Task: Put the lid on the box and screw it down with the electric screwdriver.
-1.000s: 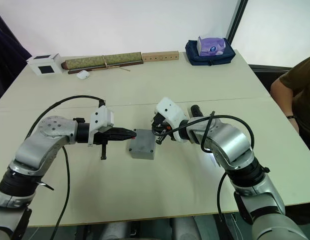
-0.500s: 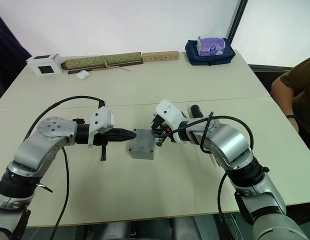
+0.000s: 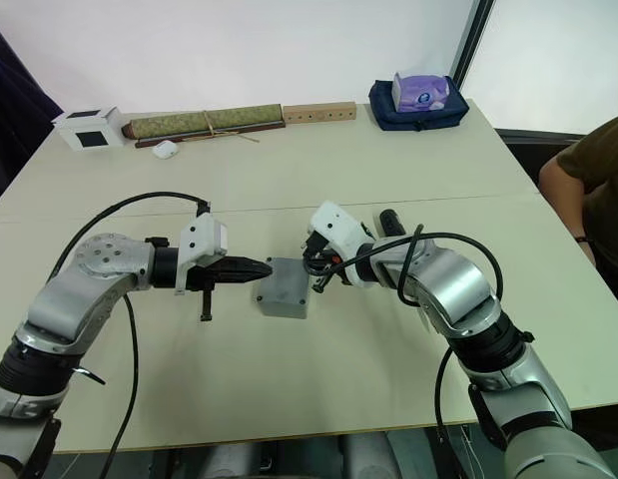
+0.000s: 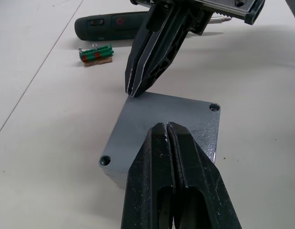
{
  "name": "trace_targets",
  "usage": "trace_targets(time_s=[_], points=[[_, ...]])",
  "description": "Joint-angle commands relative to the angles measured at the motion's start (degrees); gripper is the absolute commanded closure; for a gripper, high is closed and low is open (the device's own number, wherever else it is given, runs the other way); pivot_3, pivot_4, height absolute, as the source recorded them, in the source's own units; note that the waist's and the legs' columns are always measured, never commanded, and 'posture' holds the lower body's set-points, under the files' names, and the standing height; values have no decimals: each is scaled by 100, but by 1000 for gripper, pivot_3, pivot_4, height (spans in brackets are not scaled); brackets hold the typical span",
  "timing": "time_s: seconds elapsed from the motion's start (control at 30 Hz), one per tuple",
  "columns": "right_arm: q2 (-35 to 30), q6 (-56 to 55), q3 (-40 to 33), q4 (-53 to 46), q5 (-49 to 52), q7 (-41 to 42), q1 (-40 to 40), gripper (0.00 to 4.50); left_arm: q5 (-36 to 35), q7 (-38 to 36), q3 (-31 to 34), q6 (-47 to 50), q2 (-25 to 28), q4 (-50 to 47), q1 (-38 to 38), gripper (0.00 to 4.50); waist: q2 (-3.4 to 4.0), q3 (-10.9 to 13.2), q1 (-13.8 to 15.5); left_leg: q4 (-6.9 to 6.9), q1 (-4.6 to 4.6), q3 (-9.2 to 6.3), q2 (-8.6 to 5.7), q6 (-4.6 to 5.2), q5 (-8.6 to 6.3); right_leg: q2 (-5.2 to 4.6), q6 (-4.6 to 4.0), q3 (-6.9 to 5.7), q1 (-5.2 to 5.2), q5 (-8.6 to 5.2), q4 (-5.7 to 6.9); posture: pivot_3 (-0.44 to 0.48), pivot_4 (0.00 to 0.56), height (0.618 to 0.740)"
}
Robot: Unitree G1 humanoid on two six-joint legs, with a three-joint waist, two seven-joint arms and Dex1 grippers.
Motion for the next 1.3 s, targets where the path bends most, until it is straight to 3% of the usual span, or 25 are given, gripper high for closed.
trace_targets(time_s=[0.03, 0.17, 0.3, 0.5, 0.6, 0.73, 0.87, 1.3], points=[[-61, -4, 23, -100, 31, 124, -123, 2934, -86, 71, 87, -11, -10, -243, 12, 4500, 0, 0, 3, 0, 0, 0, 0, 0, 0, 0, 0, 0, 0, 0, 0, 0, 150, 740], [-139, 35, -16, -181, 43, 236, -190, 1348, -105, 117, 83, 10, -24, -280, 22, 4500, 0, 0, 6, 0, 0, 0, 0, 0, 0, -1, 0, 0, 0, 0, 0, 0, 150, 740], [-507, 137, -187, -328, 45, 392, -369, 51, -129, 104, 81, -34, -54, -250, -7, 4500, 1, 1, 13, 0, 0, 0, 0, 0, 0, -1, 0, 0, 0, 0, 0, 0, 150, 740], [-1726, 553, -663, 32, 67, 807, -837, 51, -284, 87, -16, 37, -300, -257, -300, 4500, 3, 3, 40, 2, -2, 2, -2, 0, 0, -6, 0, 0, 1, 0, -2, 0, 150, 740], [-2296, 1024, -265, 616, -35, 993, -1398, 51, -373, -97, 59, -61, -295, -130, -431, 4500, 3, 3, 27, 1, -1, 3, -2, 0, 0, -5, 0, 0, 2, 0, -6, 0, 150, 740], [-2590, 1247, 282, 1350, -215, 1166, -1808, 51, -332, -109, -59, -128, -417, -75, -522, 4500, 3, 3, -41, -7, 4, 6, 1, 0, 0, 1, -1, 4, -1, 0, -6, 0, 150, 740], [-2360, 1632, 990, 2355, -290, 1334, -2175, 51, -432, -254, -32, -266, -453, -119, -498, 4500, 3, 3, -36, -8, 1, 7, 2, 0, 0, 2, -2, 5, -4, 0, -7, 0, 150, 740], [-1659, 1495, 1788, 4151, -692, 1704, -2575, 51, -286, -55, -219, -393, -709, -97, -519, 4500, 5, 4, -2, -7, -3, 9, 0, 0, 0, 0, -1, 5, -9, 0, -8, 0, 150, 740]])
